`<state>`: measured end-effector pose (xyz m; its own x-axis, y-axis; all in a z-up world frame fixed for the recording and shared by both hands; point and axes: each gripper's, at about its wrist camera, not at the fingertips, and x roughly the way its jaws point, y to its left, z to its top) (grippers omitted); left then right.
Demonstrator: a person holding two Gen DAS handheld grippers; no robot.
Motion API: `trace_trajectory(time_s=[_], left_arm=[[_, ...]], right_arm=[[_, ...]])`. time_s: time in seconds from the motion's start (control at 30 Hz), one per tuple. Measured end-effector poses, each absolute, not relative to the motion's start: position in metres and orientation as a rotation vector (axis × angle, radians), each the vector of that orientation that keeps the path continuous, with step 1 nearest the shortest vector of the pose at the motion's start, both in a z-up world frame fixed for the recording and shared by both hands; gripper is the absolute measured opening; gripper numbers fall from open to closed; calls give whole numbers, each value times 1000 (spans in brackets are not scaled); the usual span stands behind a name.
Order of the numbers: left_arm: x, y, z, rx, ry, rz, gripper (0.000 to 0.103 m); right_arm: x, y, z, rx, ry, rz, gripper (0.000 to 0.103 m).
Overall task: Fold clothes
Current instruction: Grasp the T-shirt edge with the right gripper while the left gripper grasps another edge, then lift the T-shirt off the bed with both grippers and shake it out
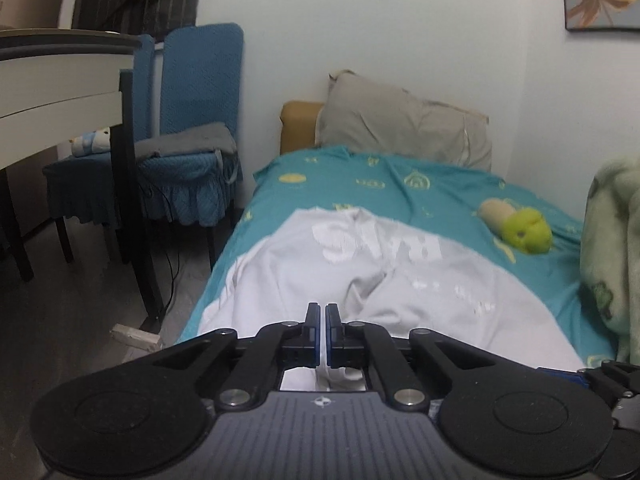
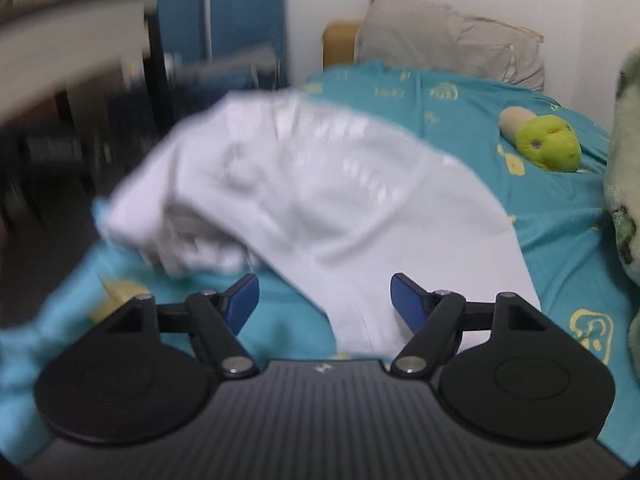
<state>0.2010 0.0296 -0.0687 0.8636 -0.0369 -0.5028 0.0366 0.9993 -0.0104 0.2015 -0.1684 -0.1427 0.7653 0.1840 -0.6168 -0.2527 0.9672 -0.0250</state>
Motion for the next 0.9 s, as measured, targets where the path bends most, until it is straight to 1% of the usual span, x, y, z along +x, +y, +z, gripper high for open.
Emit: trace_trajectory(time_s=[0.03,0.07,0.1,0.13,0.17,0.2,0.23,0.27,0.3,0.33,0.37,0.43,0.53,0.67,0.8,0.83,0.9], left_arm=[[202,27,-74,28,538,-42,5],[202,23,-80,59,549,-46,9],[203,19,-85,89,554,-53,10],[203,14,-90,119,557,-62,13],[203,10,-95,149,561,-70,15],[203,6,-100,180,564,-78,16],[203,2,-105,210,568,-87,20],[204,-3,-109,239,566,-94,29],[204,-7,-112,259,560,-98,34],[204,-11,-114,273,551,-106,45],[203,-16,-117,287,540,-122,52],[203,-28,-127,341,537,-153,57],[200,-48,-139,419,551,-144,57],[199,-52,-143,349,527,-139,58],[214,-16,-132,134,534,-23,59],[218,-7,-130,79,536,6,63],[225,12,-129,-18,558,54,64]], right_arm=[[203,-166,-150,-147,676,215,74],[205,-165,-156,-176,693,195,71],[206,-166,-159,-178,704,179,64],[207,-169,-159,-162,704,168,64],[208,-172,-160,-146,703,156,45],[208,-176,-159,-127,701,143,22],[208,-180,-156,-103,693,128,22],[207,-185,-153,-69,681,117,21],[205,-191,-148,-26,658,112,20],[203,-196,-141,6,632,104,19],[200,-200,-135,37,605,98,19],[193,-208,-122,97,548,92,18],[181,-221,-104,181,467,86,18],[168,-237,-87,291,389,68,18],[166,-241,-85,312,366,32,17],[166,-241,-86,309,364,21,17],[166,-242,-89,306,369,7,17]])
